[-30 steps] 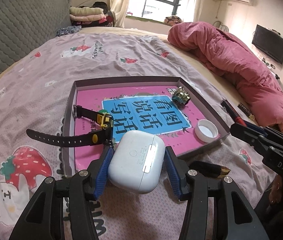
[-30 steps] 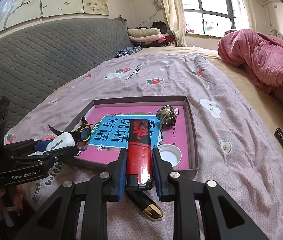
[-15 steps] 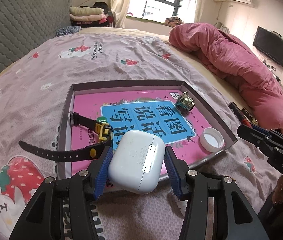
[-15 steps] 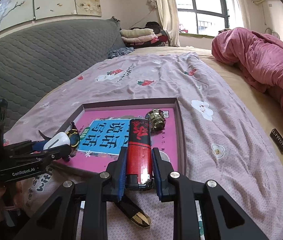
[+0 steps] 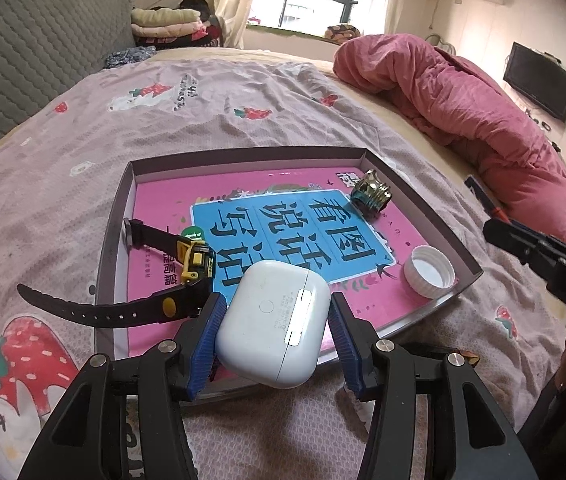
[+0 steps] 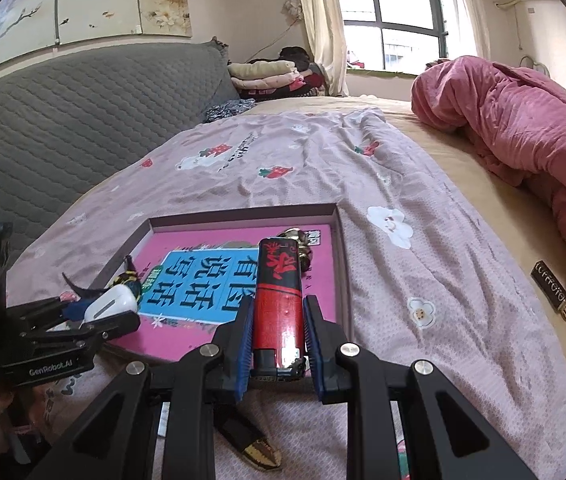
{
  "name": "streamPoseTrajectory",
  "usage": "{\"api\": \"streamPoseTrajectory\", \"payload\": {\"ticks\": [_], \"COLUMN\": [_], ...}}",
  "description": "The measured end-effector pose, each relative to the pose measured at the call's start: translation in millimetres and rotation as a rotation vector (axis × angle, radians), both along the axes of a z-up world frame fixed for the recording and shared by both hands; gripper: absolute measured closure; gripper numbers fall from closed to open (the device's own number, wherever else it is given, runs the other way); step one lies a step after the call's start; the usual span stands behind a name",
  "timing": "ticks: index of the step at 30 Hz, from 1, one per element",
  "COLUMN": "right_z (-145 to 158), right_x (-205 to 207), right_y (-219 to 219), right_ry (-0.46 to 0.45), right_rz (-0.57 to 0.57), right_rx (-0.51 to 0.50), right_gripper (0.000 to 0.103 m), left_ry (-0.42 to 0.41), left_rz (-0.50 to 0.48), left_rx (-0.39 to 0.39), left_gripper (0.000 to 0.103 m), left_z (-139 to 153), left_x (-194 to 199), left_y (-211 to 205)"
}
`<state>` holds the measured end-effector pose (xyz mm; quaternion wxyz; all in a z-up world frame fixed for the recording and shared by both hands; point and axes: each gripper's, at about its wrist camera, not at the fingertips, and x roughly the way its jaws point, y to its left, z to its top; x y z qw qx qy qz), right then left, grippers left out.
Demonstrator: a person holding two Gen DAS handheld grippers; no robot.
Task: Organize rigid objects
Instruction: 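Lift and carry the earbud case and red lighter over the tray with both grippers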
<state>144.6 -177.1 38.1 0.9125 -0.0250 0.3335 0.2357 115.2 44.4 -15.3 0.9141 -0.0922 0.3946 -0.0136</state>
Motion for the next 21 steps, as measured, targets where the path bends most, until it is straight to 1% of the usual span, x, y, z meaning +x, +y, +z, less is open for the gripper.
{"api": "streamPoseTrajectory", "payload": {"ticks": [11, 21], "right_z": [-9, -25], "right_x": [14, 20], "right_y": [1, 11], "right_ry": [0.024, 0.067], "right_rz": [-0.021, -0.003], "right_rx": [-0.017, -0.068], "right_gripper": [0.079, 0.079], "left_ry": [0.023, 0.044], "left_rz": [-0.011, -0.013], "left_rx": [-0.005, -0.017], "left_gripper": [0.049, 0.049], "left_z": [-9, -17], "left_x": [11, 19], "left_y": [-3, -3]}}
